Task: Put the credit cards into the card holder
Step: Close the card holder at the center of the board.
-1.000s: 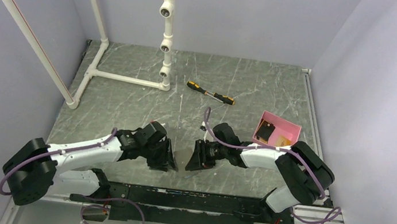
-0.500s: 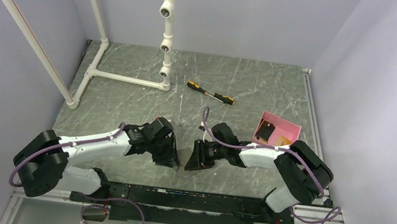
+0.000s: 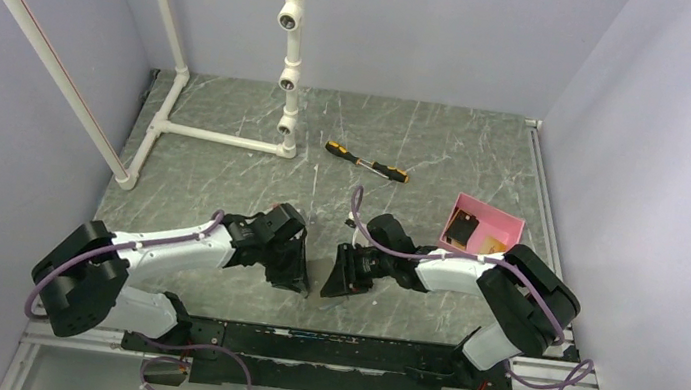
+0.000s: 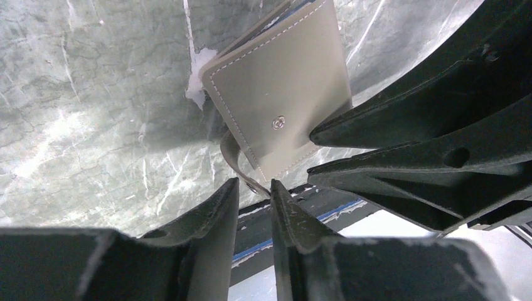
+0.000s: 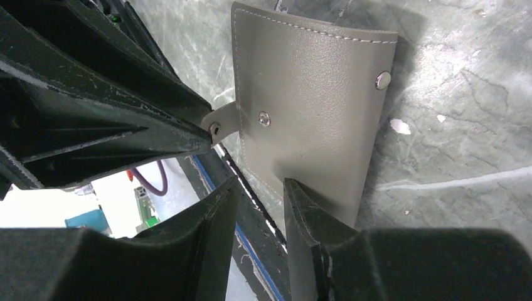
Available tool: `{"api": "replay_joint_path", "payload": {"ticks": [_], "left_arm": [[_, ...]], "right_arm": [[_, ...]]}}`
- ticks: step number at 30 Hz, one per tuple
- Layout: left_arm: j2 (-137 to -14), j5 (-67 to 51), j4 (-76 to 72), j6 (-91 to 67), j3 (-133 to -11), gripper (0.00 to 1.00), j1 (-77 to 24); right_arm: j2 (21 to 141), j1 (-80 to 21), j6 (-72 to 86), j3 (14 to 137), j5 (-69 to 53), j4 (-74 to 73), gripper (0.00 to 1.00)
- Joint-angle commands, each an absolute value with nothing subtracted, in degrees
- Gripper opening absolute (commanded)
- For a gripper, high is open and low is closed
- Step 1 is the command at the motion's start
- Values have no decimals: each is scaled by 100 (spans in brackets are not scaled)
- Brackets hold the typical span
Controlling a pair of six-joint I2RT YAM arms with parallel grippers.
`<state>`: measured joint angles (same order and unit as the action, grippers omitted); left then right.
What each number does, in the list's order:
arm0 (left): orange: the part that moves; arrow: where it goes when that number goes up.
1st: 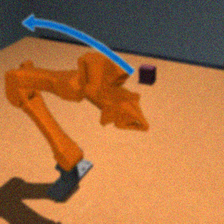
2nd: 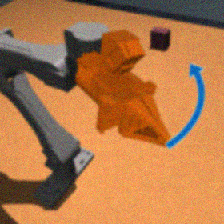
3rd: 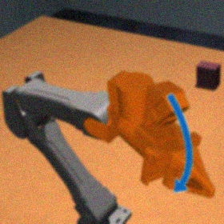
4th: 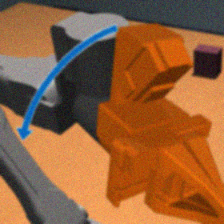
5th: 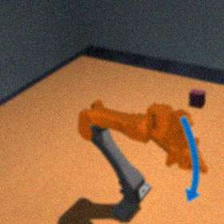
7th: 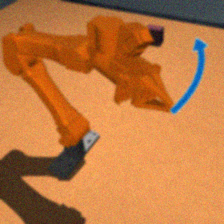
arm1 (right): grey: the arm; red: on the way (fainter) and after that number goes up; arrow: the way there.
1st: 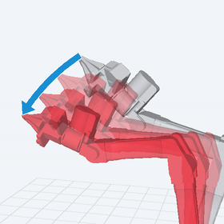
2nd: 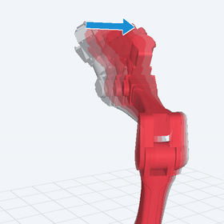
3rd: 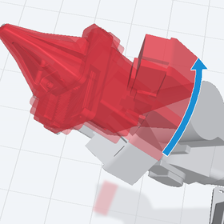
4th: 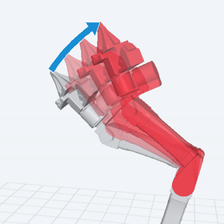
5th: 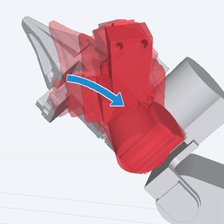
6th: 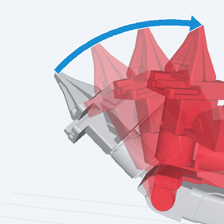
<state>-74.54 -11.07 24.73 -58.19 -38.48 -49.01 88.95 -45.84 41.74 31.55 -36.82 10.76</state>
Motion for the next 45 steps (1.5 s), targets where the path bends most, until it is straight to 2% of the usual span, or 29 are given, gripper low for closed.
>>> {"api": "replay_joint_path", "payload": {"ticks": [1,4,7,9,10,20,30,34,36,39,43,45], "left_arm": [[-7453,-1006,2535,-5739,-4048,28,-4917],[-7363,-989,2533,-5756,-4013,21,-4921],[-7302,-1063,2466,-5766,-3969,11,-4917],[-7250,-1105,2433,-5757,-3956,1,-4918],[-7225,-1091,2441,-5745,-3955,0,-4920],[-6859,-806,2590,-5493,-4022,0,-4918],[-7431,-731,2521,-5297,-4407,0,-4921],[-7560,-731,2524,-5257,-4463,0,-4917],[-7576,-709,2552,-5241,-4480,0,-4913],[-7576,-665,2609,-5218,-4504,0,-4915],[-7585,-621,2661,-5169,-4560,0,-4918],[-7569,-600,2624,-5177,-4546,0,-4919]], "right_arm": [[9097,-4675,3916,3164,-3066,854,36],[9081,-4714,3920,3179,-3015,833,36],[9071,-4784,3888,3252,-2927,715,36],[9043,-4826,3864,3317,-2824,630,36],[9024,-4841,3859,3345,-2781,602,36],[9070,-4912,4060,3371,-2762,787,35],[9173,-4984,4231,3437,-2880,876,33],[8724,-4949,4138,3748,-2703,329,36],[8568,-4847,4078,3886,-2625,72,45],[8552,-4677,3928,4062,-2610,-210,49],[8769,-4580,3801,4219,-2627,-158,48],[9018,-4584,3725,4317,-2700,-37,43]]}}
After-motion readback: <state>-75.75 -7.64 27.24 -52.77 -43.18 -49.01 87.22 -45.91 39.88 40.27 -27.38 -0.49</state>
